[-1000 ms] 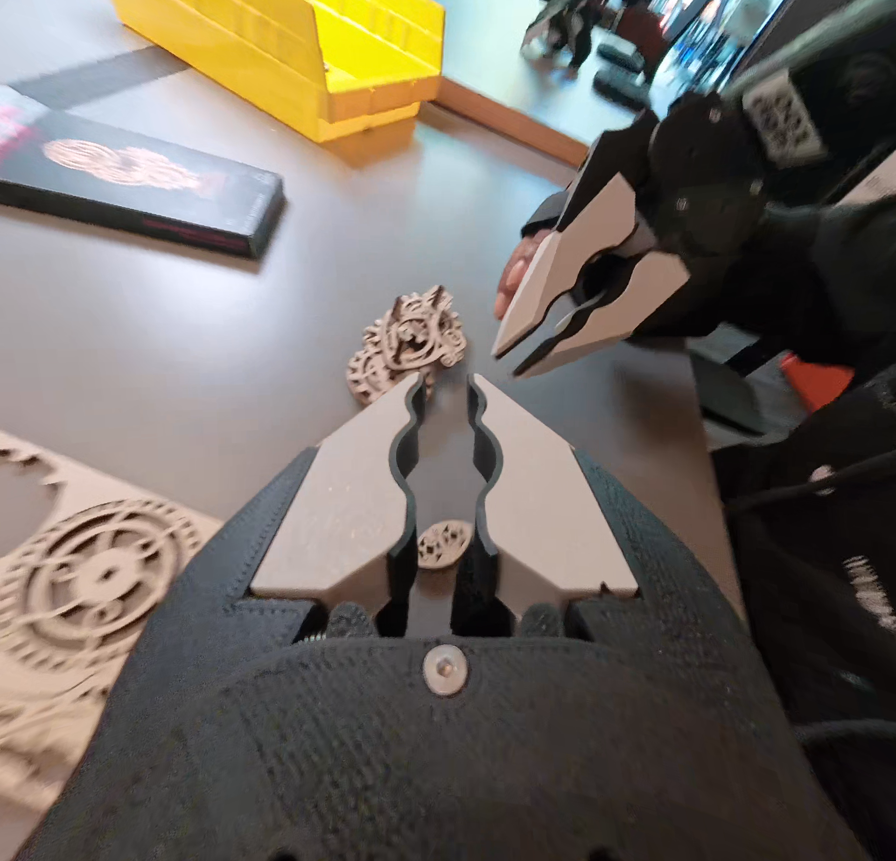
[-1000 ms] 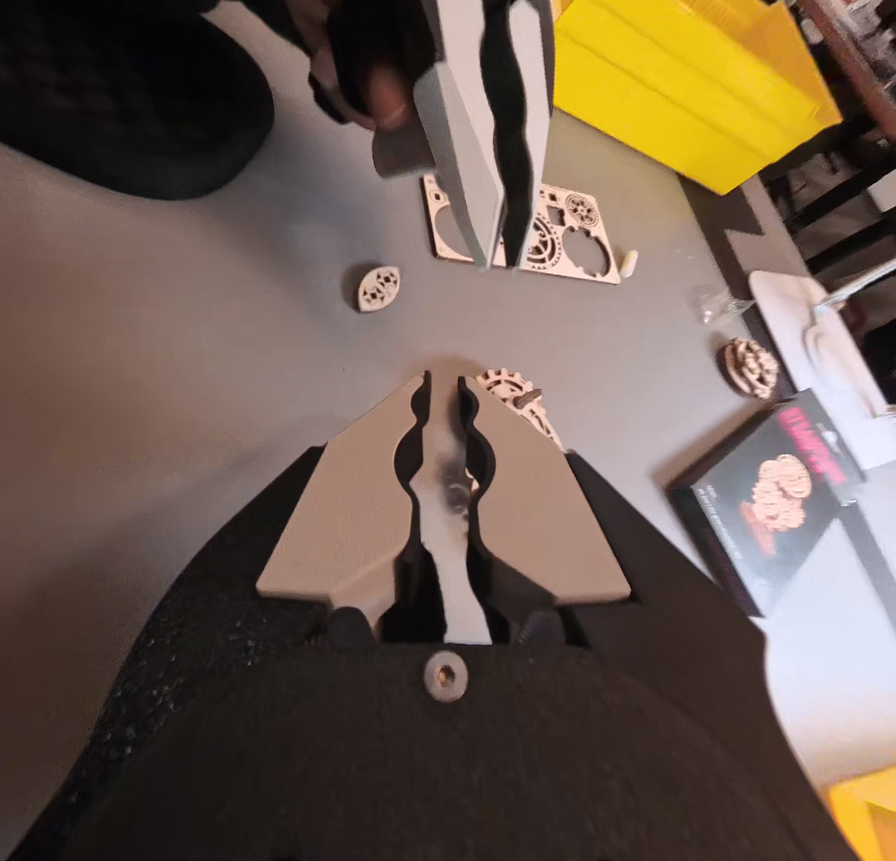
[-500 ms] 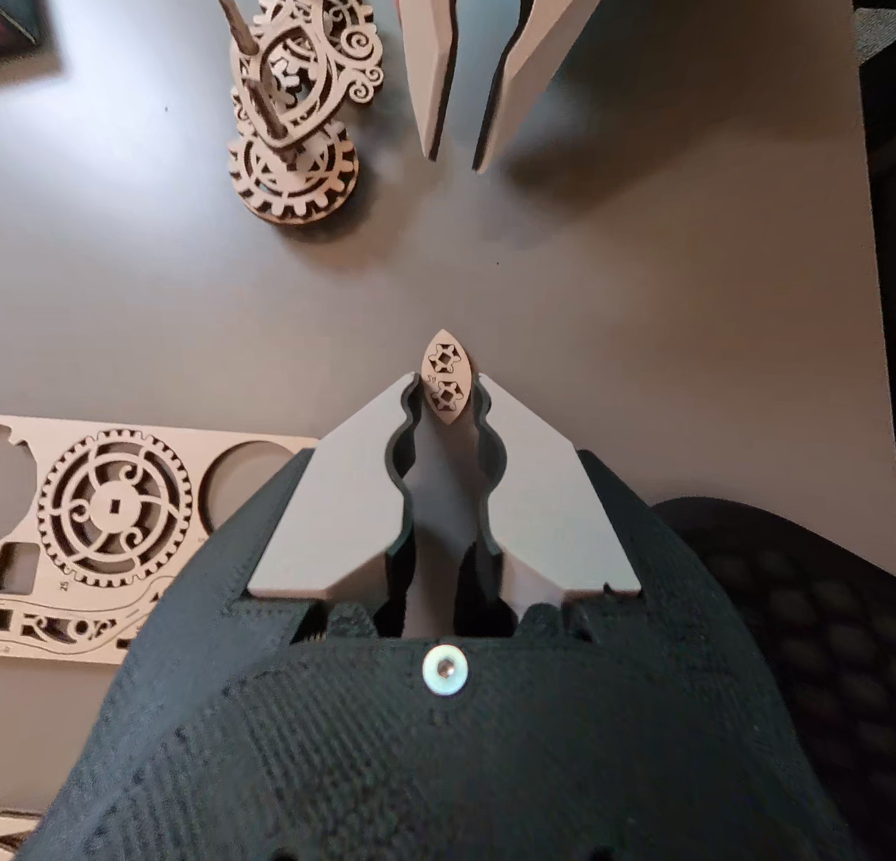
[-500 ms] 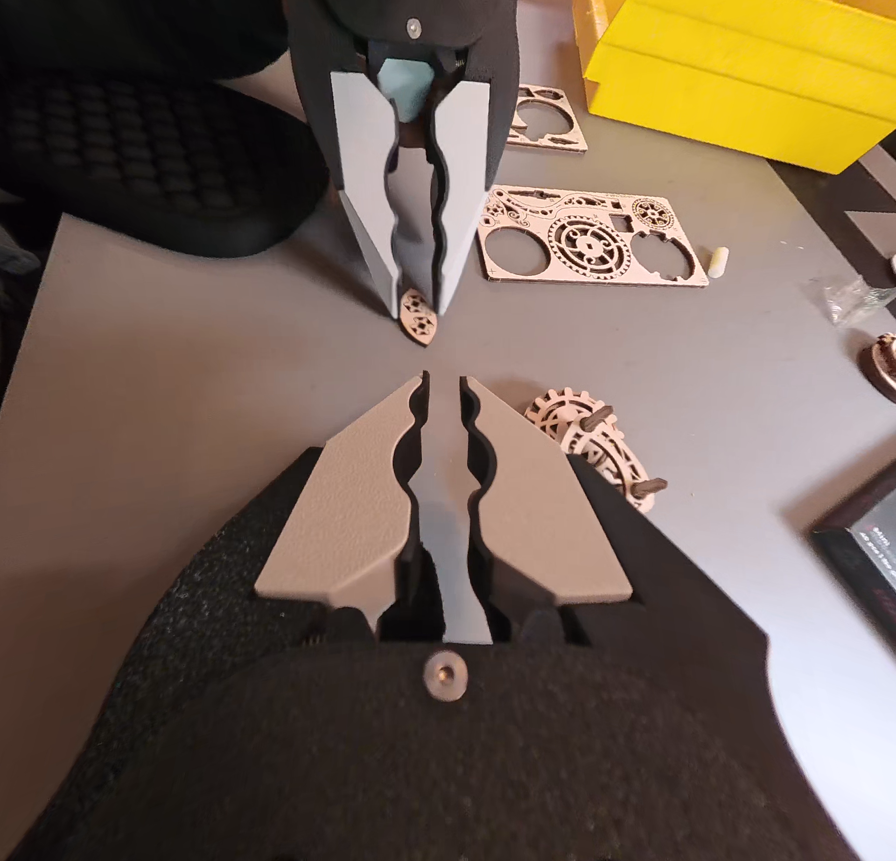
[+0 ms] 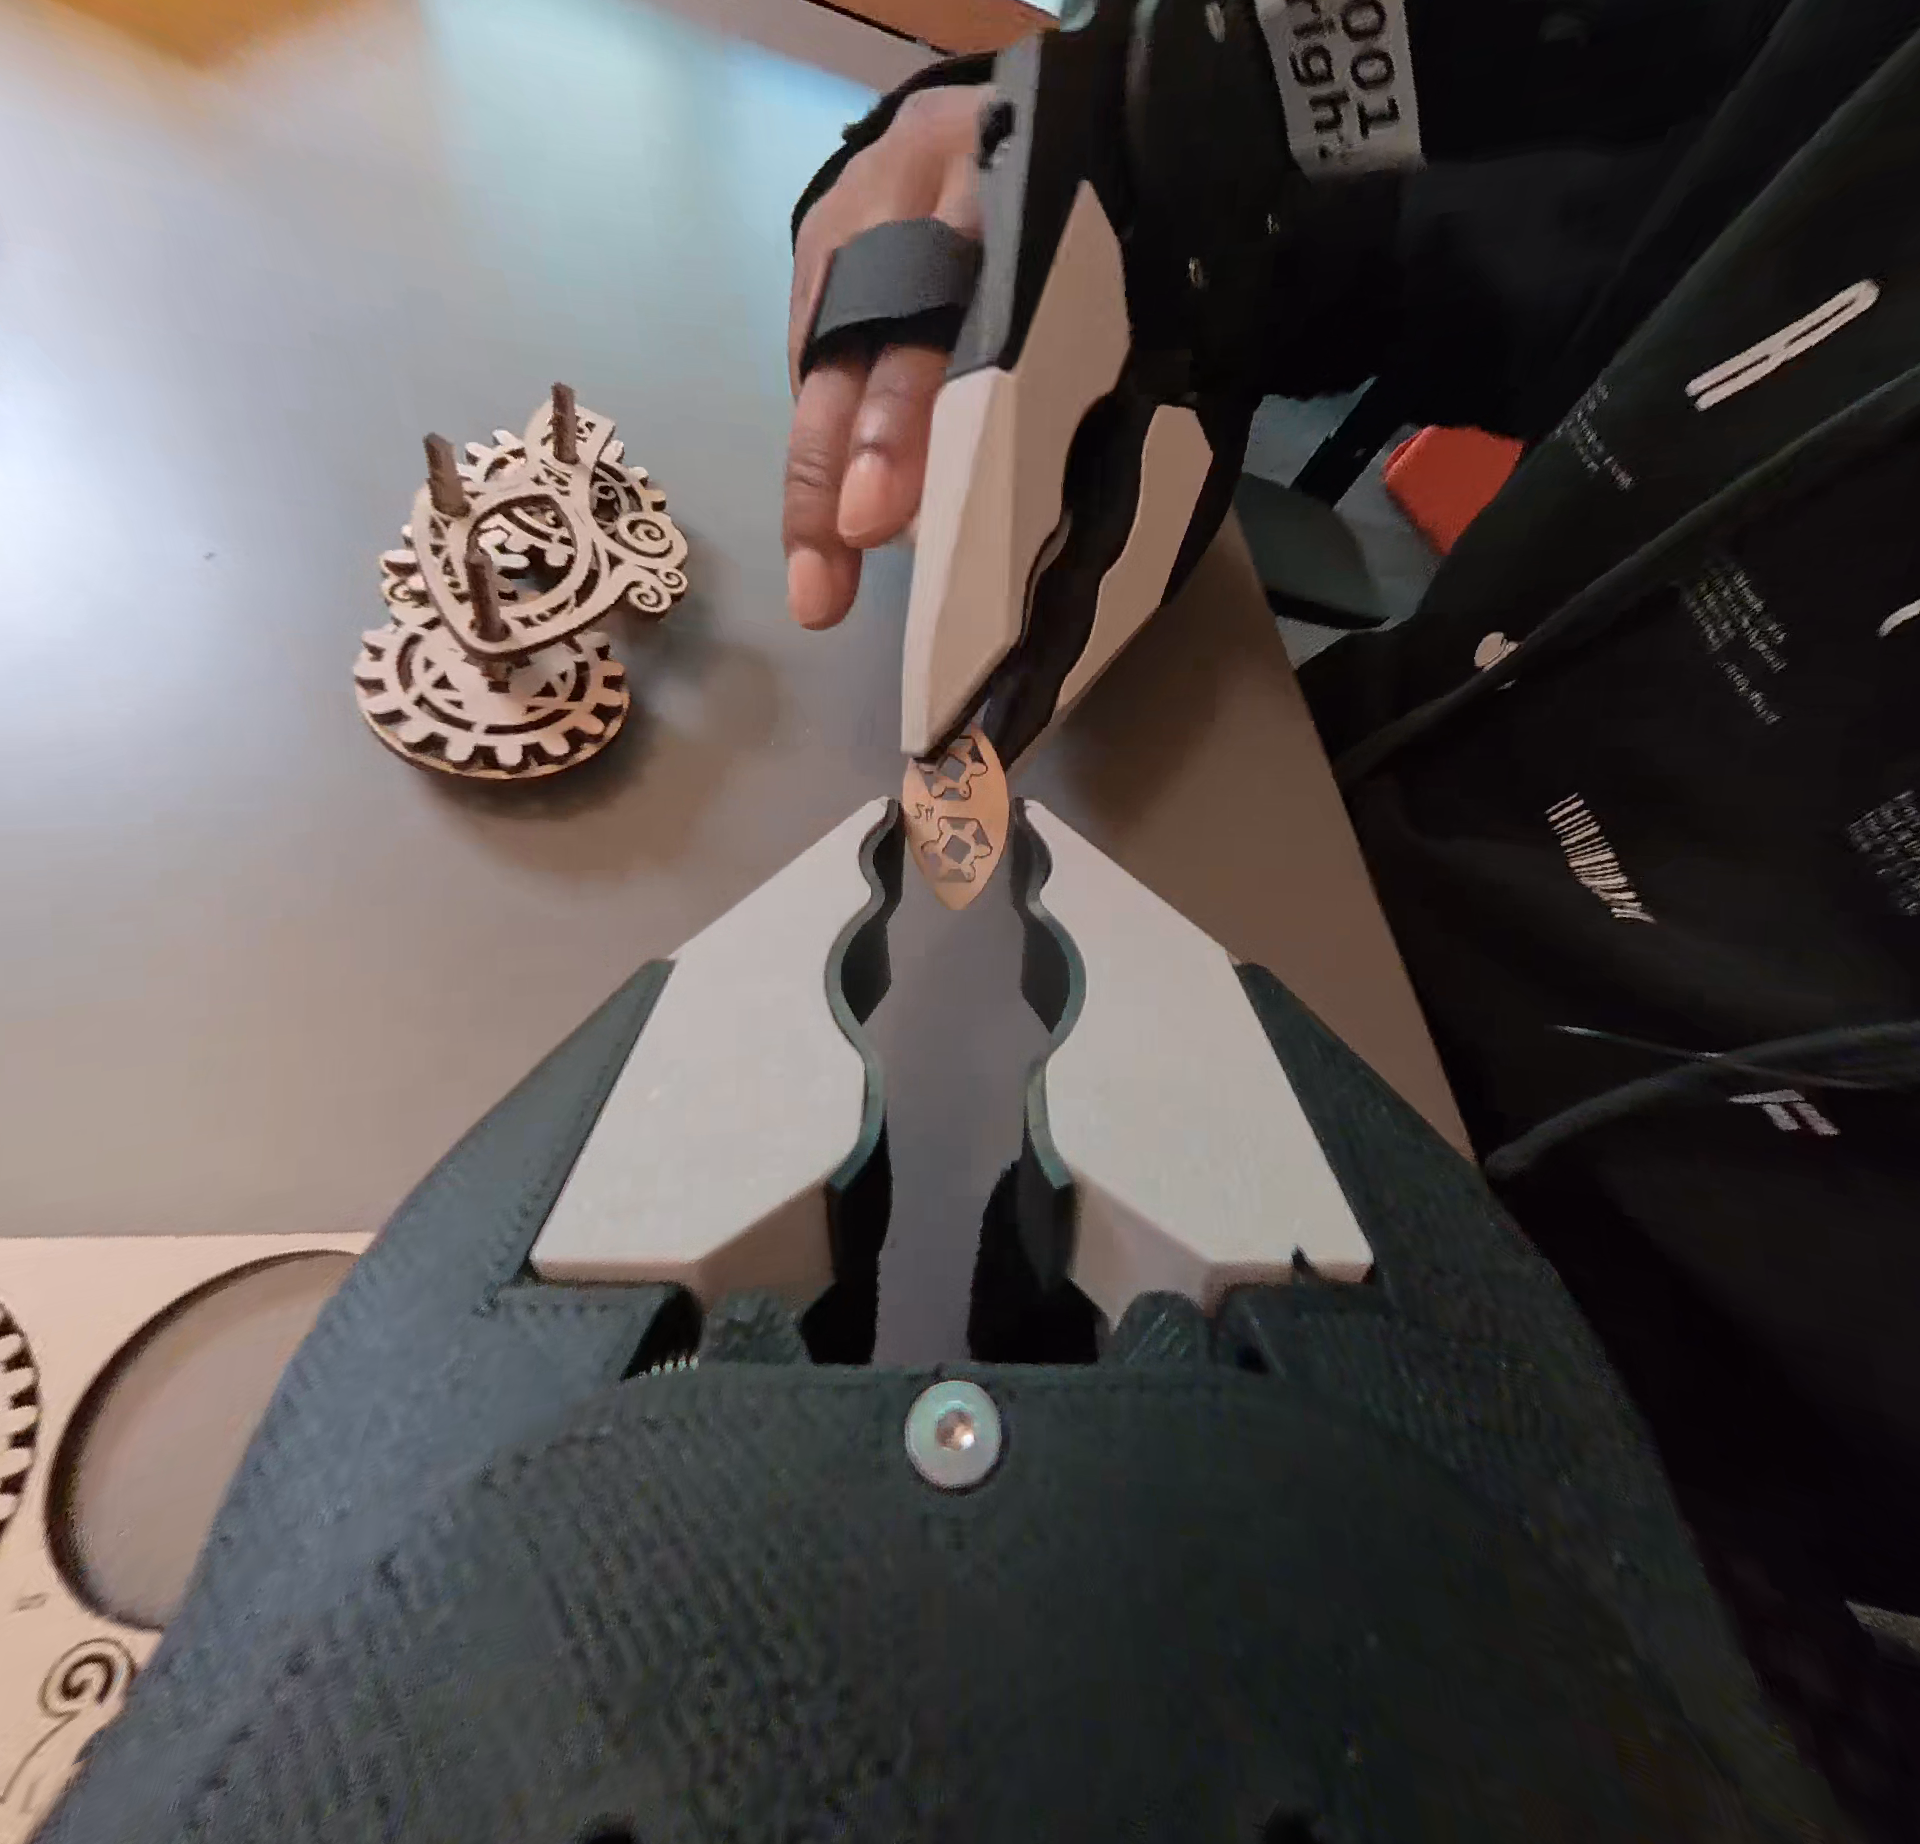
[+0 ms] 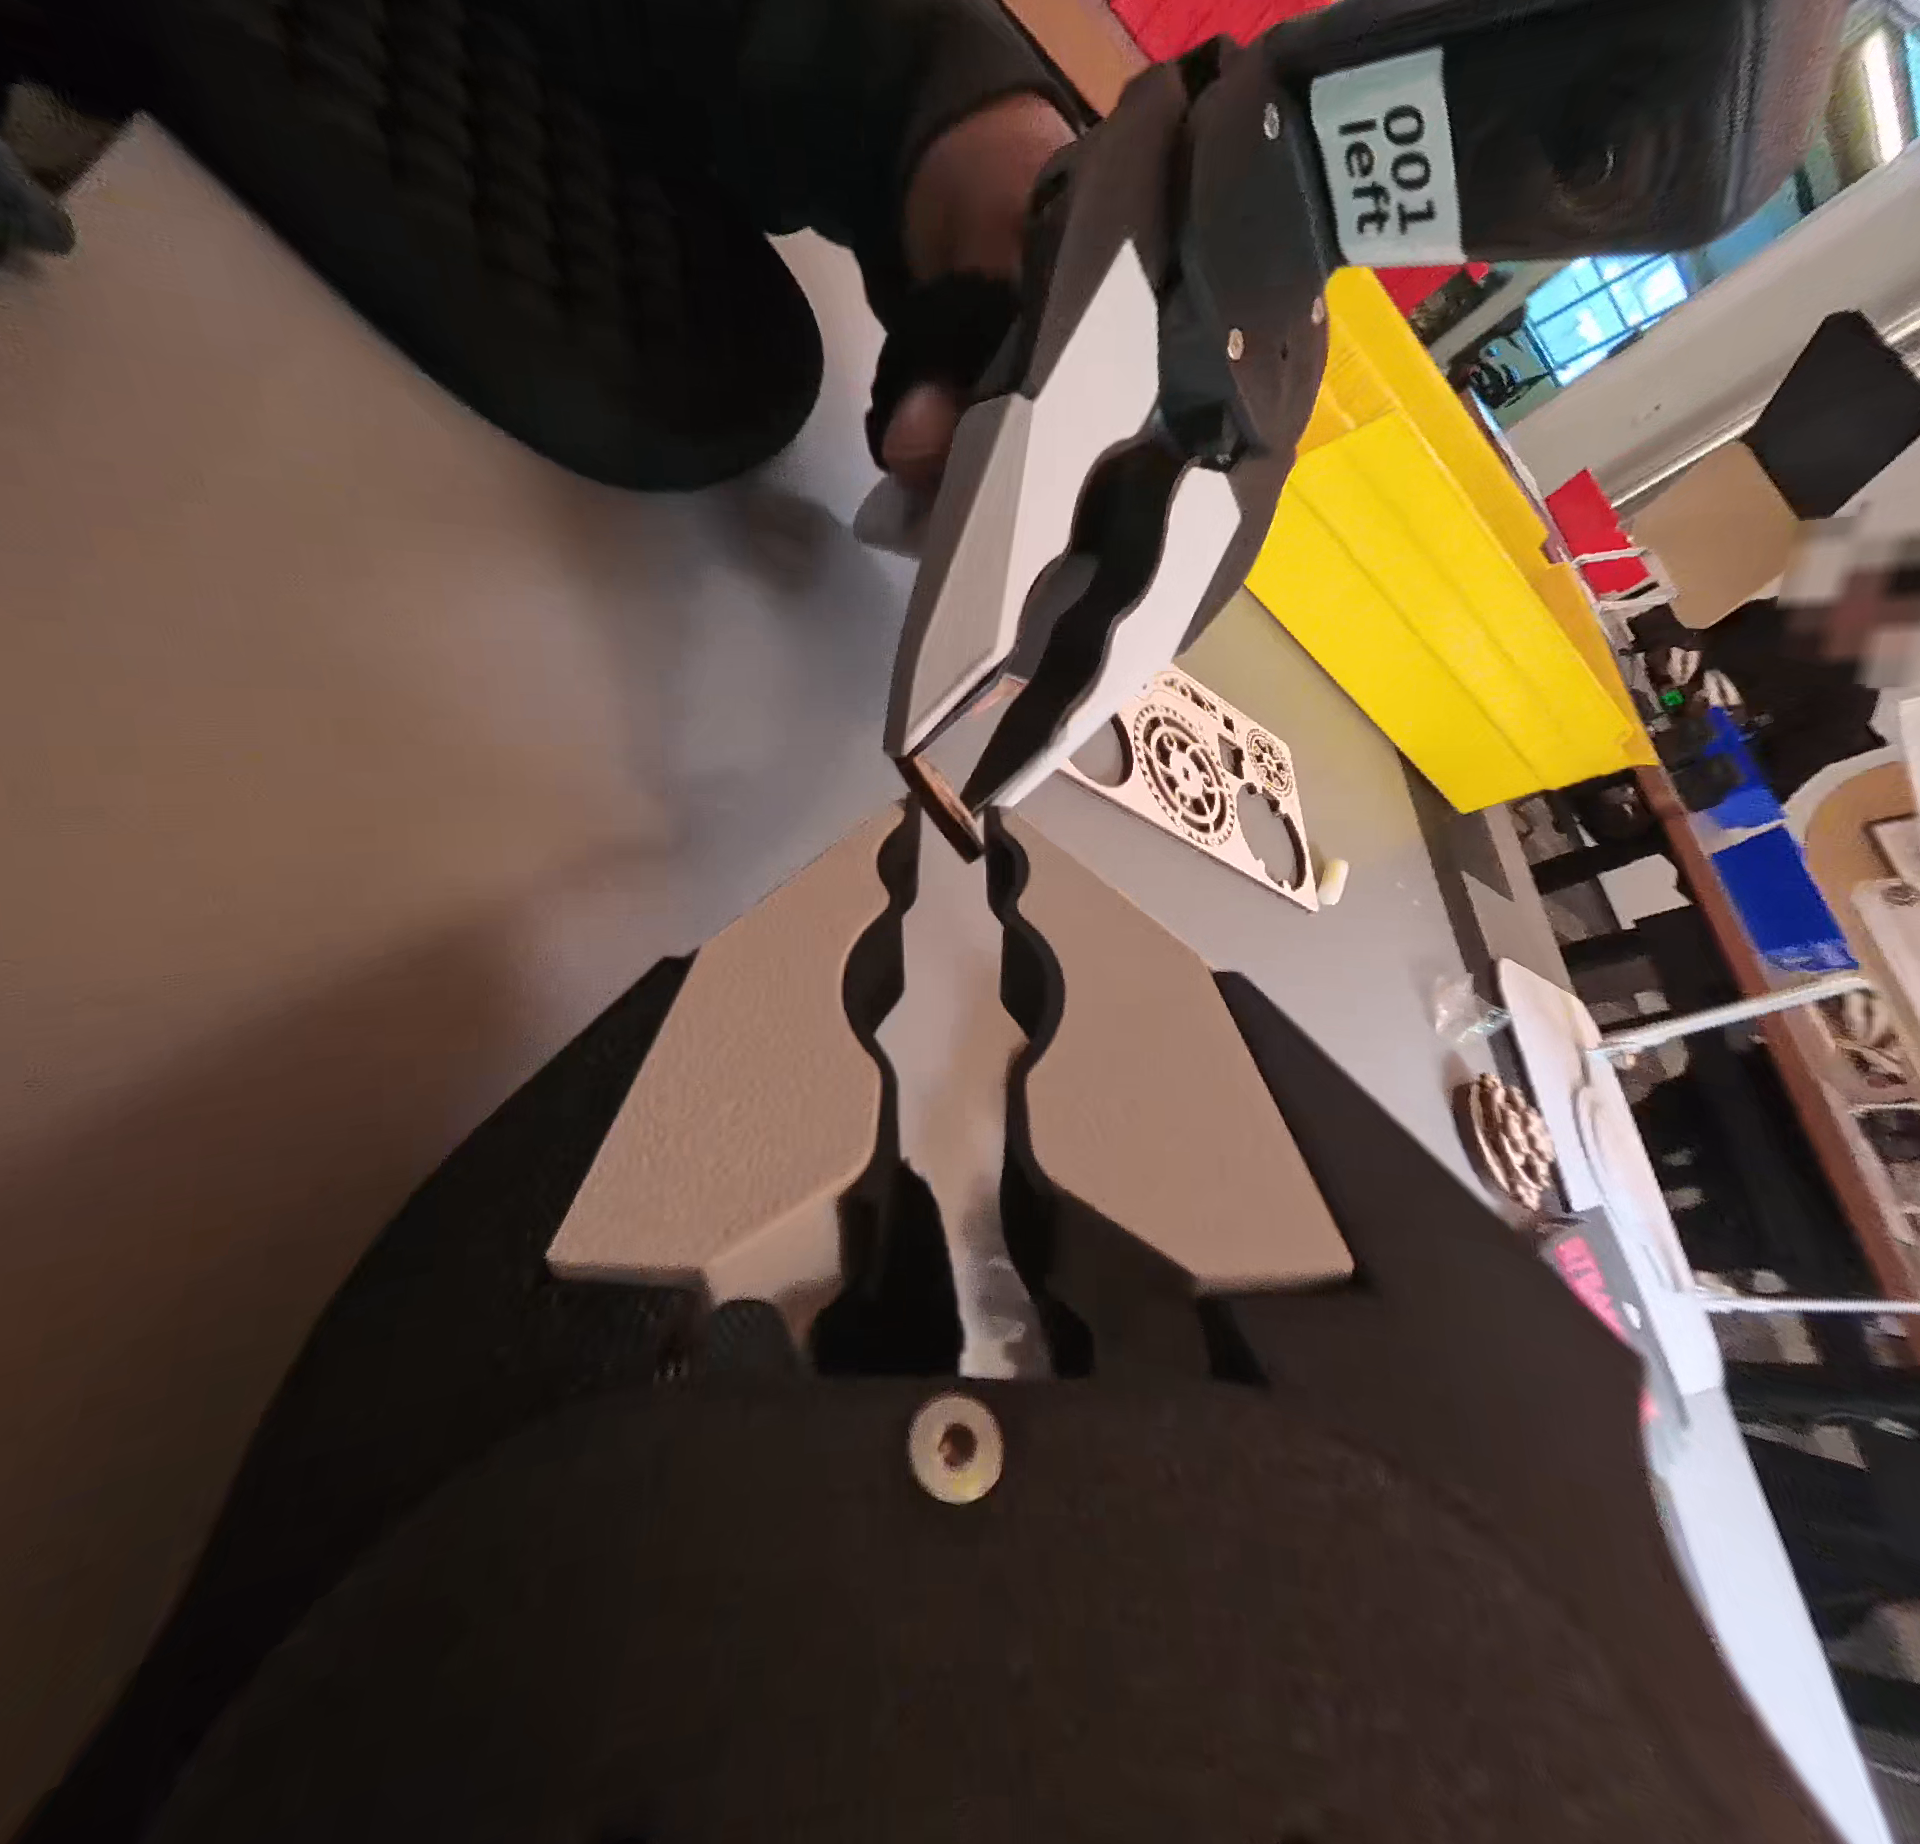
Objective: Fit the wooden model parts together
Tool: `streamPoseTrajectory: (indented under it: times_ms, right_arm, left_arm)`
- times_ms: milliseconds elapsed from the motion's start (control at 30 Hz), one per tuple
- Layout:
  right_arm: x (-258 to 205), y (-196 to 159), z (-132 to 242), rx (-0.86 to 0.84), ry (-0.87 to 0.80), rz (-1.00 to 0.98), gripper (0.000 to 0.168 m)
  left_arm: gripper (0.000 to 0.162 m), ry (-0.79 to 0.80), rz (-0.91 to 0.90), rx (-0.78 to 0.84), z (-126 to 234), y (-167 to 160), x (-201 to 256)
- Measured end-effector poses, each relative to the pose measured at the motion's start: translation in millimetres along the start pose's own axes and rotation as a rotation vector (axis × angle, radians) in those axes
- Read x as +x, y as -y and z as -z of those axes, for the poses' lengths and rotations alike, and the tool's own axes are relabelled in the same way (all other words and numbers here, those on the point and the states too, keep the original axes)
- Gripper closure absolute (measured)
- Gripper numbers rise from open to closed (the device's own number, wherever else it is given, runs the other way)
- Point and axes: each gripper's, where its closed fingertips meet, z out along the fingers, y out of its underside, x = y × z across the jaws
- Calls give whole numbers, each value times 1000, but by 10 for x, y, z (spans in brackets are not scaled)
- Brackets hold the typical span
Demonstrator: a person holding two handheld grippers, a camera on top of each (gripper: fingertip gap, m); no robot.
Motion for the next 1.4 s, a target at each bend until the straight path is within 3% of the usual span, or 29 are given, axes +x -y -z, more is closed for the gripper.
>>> streamPoseTrajectory:
  times_ms: [67,167,400,633,800,1400]
  right_arm:
    - [-6,-29,-3,-6,4,-16,166]
    - [52,-43,12,36,35,-198,167]
    - [255,16,104,205,189,-842,167]
    - [342,36,147,299,293,-1127,167]
    - [306,43,125,290,326,-1154,167]
    - [465,-75,150,290,211,-1172,165]
  left_arm:
    - [143,-5,24,31,13,23,-22]
    - [142,7,4,75,31,76,-39]
    - [159,96,-58,154,59,206,-122]
    - [153,96,9,233,87,325,-139]
    - [156,42,84,263,61,363,-104]
    - [161,45,318,355,129,442,-260]
